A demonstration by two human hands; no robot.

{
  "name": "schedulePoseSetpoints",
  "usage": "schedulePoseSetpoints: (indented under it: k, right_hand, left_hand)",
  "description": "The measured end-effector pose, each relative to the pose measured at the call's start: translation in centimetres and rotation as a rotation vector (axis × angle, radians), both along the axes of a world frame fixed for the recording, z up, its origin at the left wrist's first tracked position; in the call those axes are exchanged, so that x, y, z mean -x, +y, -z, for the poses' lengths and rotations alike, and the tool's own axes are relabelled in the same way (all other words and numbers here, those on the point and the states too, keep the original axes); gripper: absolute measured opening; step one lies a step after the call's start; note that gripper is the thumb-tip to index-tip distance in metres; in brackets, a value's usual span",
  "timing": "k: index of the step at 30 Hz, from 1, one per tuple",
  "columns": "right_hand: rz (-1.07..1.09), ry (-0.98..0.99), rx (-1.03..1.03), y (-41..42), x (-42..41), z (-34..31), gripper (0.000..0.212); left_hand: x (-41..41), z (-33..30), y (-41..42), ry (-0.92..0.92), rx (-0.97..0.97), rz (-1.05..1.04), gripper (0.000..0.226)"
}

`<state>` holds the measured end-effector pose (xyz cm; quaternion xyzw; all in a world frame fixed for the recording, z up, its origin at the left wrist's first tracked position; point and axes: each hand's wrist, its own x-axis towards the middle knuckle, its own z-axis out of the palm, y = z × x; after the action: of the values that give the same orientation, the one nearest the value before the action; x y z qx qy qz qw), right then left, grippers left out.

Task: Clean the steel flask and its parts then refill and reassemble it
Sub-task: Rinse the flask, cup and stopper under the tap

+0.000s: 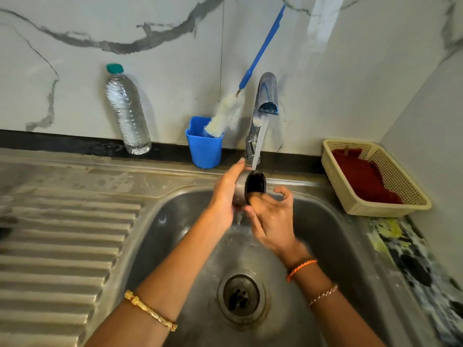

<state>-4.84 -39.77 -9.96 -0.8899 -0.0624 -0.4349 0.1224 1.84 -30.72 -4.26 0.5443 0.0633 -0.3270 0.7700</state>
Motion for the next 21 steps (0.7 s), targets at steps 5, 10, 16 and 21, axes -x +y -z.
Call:
schedulePoseSetpoints:
  k: [5,10,16,21]
  right_hand:
    - [0.146,0.026,-1.402,5.0,-1.5,-3.7,0.035]
    - [0.037,0.285,-2.283,2.7,-2.9,-3.9,0.026]
    - [-0.051,0.49,-2.047,2.2,-3.6,-4.8,0.024]
    - [0.207,0.458,-0.891,3.5,-4.9,-7.5,0.04]
  left_hand:
    - [-0.2,0.7,-1.6,-0.287,-0.065,-0.095,0.02]
    - [-0.4,1.7,-0.8,-1.379,-0.905,0.061,0.036]
    - [-0.6,2.9,0.7,-1.504,-0.709,0.001,0.053]
    - [-0.6,0.9,-0.8,-0.417,-0.141,-0.191,0.032]
